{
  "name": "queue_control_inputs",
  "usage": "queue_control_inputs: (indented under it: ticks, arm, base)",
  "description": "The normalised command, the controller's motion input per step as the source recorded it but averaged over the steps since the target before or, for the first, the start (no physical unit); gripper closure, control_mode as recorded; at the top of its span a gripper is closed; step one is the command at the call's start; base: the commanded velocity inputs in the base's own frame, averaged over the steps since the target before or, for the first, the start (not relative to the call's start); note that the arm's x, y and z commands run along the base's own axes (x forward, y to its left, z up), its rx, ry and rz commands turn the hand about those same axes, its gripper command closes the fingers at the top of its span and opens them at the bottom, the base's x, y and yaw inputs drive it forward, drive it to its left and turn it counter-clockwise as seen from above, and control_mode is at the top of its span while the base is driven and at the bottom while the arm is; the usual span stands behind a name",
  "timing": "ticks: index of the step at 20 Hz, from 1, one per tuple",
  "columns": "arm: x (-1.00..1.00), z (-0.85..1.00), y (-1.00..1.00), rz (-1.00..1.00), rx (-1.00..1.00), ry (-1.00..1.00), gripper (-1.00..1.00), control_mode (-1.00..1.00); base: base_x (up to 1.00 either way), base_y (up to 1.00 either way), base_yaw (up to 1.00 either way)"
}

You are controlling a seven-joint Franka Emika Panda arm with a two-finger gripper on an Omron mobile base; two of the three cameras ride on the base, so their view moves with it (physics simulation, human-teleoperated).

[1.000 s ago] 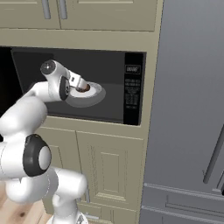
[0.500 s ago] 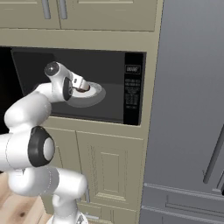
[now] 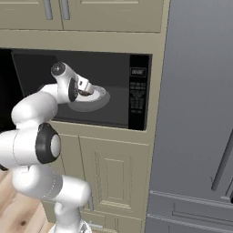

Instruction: Retrieve the reheated potato from the microwave, then place the potato, cheese, and condiment on the cutting board.

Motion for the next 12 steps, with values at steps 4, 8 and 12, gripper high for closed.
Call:
queue_control_inputs:
  ticks: [4,8,12]
  arm:
    - [0.21,0.0,0.0,-0.03,0.03,0.16,-1.0,-1.0]
    - [0.25,-0.01,0.0,-0.01,0.02,0.05,-1.0,-1.0]
    - [0.18,-0.1,0.0,-0.02,0.0,0.01,-1.0,-1.0]
  base:
    - [0.0,0.0,0.0]
    - [0.0,0.0,0.0]
    - [0.0,0.0,0.0]
